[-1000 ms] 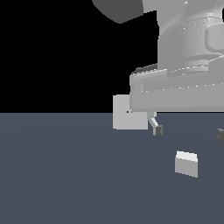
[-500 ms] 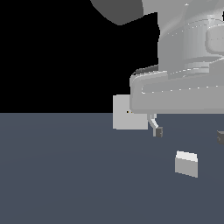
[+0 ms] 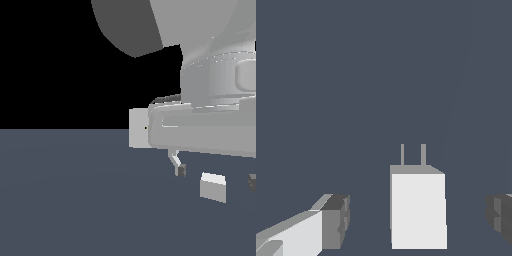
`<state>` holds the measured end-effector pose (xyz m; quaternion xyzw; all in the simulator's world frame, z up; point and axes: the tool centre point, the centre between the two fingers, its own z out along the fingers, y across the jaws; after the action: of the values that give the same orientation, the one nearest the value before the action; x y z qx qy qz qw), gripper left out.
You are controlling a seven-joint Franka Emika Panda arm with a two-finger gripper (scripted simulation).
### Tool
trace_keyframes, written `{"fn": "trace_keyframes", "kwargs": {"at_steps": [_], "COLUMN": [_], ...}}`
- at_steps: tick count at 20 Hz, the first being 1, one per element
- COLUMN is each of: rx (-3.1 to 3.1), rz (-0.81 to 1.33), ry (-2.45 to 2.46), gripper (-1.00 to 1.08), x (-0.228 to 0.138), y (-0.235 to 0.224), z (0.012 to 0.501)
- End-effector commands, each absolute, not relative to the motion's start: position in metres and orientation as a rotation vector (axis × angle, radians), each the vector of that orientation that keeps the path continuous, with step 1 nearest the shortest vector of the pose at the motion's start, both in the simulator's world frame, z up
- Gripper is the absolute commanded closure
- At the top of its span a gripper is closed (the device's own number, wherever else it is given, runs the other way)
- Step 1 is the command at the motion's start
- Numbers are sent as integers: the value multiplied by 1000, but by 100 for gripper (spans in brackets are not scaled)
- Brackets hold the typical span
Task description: Plug the charger into the wall socket.
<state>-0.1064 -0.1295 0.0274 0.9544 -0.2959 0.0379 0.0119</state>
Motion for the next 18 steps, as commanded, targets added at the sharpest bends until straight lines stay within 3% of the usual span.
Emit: {"fn": "trace_keyframes", "kwargs": {"at_steps": [1,6,7,18], "rx": [2976,2977,2977,2977], "rz": [119,119,119,120], "ry": [-922,-921,-921,-920], "gripper": [-92,-92,108,108], "x": [-106,-106,-106,-106], "y": [-129,-129,-129,-129], "z": [18,12,12,12]}}
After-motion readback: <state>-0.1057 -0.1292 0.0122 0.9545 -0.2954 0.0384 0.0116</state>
